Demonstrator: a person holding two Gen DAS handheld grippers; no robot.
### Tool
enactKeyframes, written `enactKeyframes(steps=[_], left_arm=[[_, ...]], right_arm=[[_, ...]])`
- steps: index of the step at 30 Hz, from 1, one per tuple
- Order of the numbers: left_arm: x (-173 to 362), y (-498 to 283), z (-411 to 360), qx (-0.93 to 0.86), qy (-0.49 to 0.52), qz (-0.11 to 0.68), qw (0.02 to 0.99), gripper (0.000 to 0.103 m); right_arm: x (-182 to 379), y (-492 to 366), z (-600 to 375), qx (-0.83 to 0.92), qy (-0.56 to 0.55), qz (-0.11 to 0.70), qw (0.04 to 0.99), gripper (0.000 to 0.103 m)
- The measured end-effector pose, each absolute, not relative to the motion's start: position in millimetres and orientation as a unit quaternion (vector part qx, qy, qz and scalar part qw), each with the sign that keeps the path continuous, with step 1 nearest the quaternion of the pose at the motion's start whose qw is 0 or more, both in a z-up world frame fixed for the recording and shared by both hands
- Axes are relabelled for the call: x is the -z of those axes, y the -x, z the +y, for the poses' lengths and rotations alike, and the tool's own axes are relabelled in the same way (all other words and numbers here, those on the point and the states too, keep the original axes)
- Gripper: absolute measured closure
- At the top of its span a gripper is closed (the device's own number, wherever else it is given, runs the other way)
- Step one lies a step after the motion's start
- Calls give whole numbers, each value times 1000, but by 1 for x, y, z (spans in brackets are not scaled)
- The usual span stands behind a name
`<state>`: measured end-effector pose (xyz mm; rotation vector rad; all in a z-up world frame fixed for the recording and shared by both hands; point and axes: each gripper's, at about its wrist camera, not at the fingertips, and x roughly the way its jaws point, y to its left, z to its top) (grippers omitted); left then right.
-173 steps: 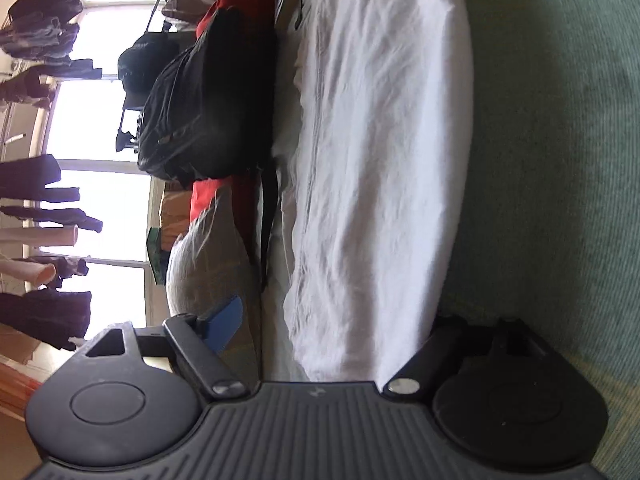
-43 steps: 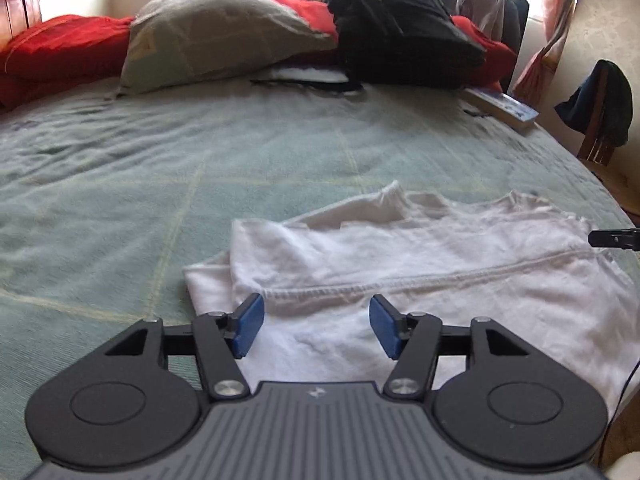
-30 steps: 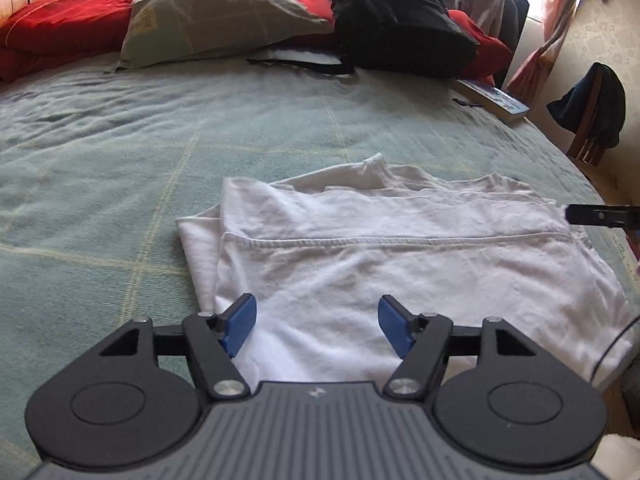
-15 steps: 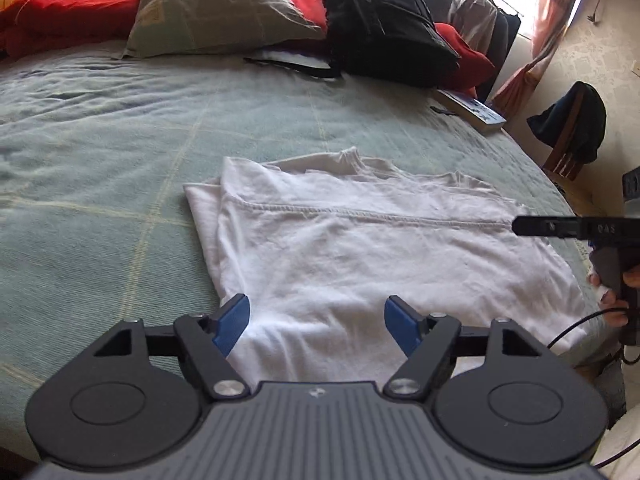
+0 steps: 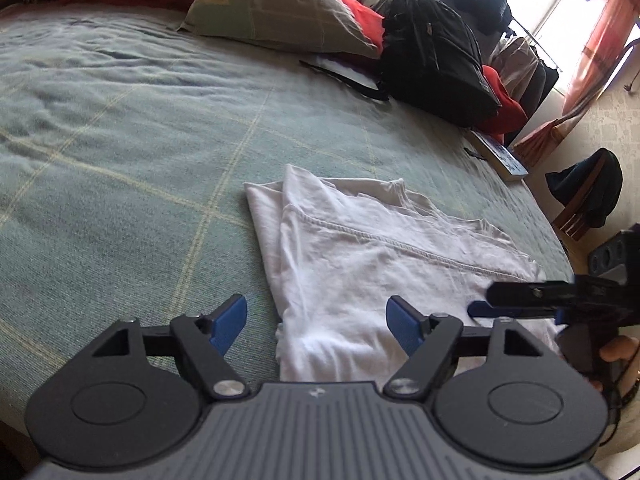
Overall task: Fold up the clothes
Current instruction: 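Lower the left tool to the folded shirt's edge and close on it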
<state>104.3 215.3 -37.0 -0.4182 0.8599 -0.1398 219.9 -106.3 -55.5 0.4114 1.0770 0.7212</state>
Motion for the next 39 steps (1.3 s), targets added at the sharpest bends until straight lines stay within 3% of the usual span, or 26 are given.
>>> enactKeyframes(steps=[17,32,39], left_arm=[[47,-120,232,84,227,421,874,26],[61,-118,242,135,283,433,845,26],[88,-143,259,189,360,443,799,26]], right_arm=[[52,-280,-94,-265,-174,478,819,0],[2,-211,-119,-297,-149,446,831,0],[0,-191,-134,-288,-161,441,835,0]])
